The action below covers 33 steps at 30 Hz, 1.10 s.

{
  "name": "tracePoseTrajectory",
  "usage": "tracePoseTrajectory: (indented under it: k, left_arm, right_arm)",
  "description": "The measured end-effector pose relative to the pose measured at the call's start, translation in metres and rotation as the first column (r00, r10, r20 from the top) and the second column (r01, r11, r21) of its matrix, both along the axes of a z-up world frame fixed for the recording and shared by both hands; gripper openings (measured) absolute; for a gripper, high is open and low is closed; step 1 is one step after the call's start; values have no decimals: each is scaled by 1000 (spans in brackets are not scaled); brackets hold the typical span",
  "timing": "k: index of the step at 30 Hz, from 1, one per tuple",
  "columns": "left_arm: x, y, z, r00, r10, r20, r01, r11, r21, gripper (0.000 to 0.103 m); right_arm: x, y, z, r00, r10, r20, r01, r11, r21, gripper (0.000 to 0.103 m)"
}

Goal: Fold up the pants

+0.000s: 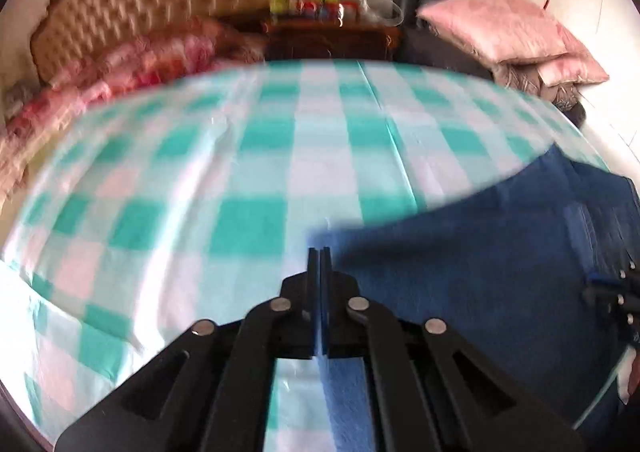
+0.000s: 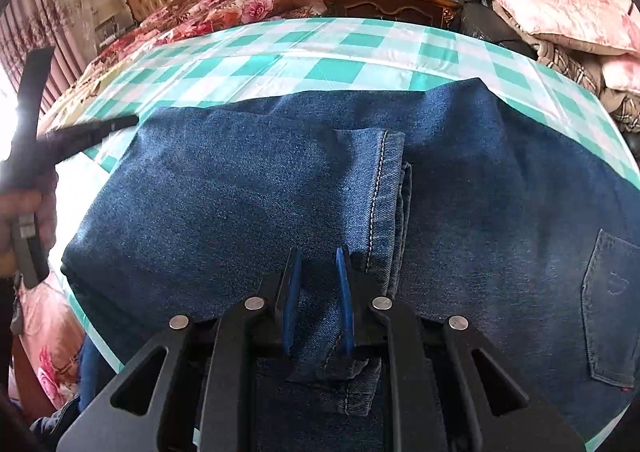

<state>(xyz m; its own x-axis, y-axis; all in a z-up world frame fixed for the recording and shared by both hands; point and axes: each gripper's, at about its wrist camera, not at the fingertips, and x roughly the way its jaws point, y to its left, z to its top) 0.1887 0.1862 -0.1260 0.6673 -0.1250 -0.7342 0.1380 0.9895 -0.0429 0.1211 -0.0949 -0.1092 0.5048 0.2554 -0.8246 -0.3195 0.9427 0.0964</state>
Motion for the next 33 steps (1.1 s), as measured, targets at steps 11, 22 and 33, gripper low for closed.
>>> tracePoseTrajectory:
  k: [11, 22, 33]
  left_arm:
    - [9, -14, 21, 991, 112, 67, -107, 992, -72, 44]
    - [-36, -32, -23, 982, 161, -102, -173, 976, -133, 21]
    - [-94, -71, -10, 995, 72, -72, -82, 986, -146, 51]
  right_arm:
    - [6, -54, 32, 993, -120, -1, 118, 968, 220, 19]
    - [70, -33, 9, 995, -86, -60, 90, 993, 78, 16]
    - [7, -38, 47, 993, -116, 26, 113, 989, 90, 47]
